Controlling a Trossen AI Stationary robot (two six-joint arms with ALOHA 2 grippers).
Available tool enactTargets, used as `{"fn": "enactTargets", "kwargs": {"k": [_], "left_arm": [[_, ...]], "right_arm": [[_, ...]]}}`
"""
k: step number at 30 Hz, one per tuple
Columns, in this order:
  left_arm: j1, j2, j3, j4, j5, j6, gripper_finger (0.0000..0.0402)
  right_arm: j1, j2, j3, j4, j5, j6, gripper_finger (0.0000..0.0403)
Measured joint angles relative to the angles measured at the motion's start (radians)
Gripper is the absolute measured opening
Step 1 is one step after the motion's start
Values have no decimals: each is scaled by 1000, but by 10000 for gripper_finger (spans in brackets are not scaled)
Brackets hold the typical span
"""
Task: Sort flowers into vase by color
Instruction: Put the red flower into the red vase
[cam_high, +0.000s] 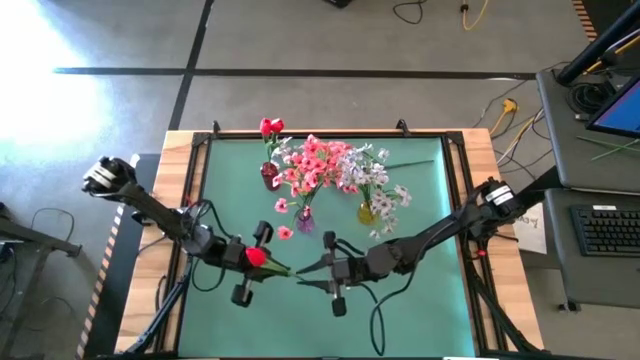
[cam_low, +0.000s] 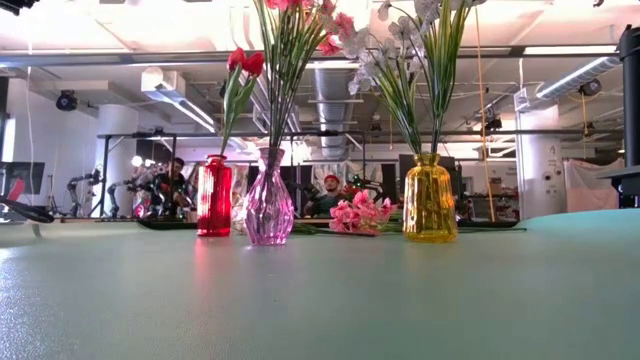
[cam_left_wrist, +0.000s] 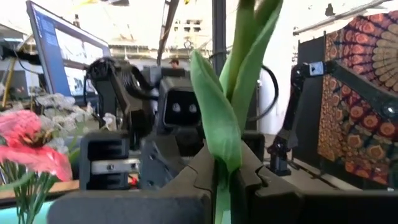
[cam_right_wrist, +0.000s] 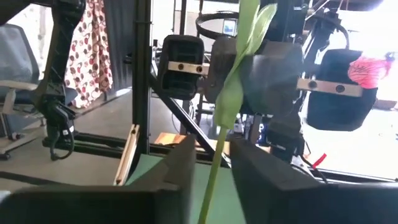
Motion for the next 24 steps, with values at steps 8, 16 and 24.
{"fn": "enactTargets", "kwargs": {"k": [8, 16, 24], "left_arm": [[-13, -126, 0, -213, -49, -98, 0], [-16, -319, 62, -631, -212, -258, 0], [-5, -388, 309, -1330, -525, -444, 0]], "right_arm": [[2, -49, 0, -165, 26, 27, 185], [2, -96, 0, -290, 26, 76, 205], [4, -152, -1, -507, 18, 135, 206]]}}
